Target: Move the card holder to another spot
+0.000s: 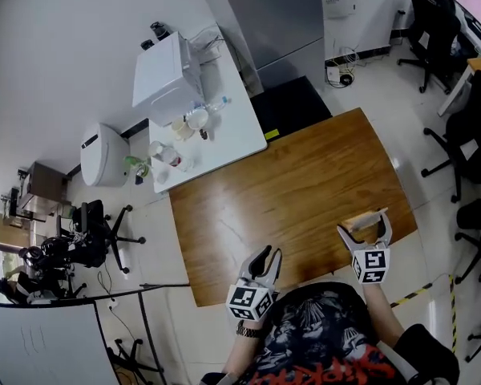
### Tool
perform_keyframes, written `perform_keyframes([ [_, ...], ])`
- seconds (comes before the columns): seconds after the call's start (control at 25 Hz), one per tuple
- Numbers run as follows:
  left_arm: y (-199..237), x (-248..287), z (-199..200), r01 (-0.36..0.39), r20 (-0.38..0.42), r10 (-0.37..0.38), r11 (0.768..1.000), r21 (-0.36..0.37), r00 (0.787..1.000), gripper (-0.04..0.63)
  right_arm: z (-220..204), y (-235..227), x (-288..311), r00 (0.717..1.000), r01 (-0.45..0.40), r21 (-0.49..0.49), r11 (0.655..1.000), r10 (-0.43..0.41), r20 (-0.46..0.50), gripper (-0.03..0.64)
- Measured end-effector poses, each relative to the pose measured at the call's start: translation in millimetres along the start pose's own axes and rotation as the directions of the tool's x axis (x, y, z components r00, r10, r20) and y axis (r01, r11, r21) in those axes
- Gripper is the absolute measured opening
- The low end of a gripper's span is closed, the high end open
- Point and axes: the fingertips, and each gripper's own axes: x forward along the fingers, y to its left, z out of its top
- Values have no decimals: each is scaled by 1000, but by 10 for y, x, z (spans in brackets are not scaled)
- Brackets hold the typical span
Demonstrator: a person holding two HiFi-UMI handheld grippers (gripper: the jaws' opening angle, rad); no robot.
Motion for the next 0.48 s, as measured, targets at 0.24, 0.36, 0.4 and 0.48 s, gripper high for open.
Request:
perform_keyframes([
  [0.24,77,-192,381,15,102,-18,1000,26,995,106,769,237,-134,989,-8,-30,1000,12,145,552],
  [0.36,71,-277,564,21,123,-24,999,27,992,106,861,391,-215,987,-22,-41,999,29,157,552],
  [0.4,83,-291,586,17,124,-21,999,30,992,106,868,444,-240,987,-29,-43,999,35,157,552],
  [0.48,140,-306,566,4,123,-8,999,32,992,104,873,551,-278,987,-44,-45,998,51,154,552],
])
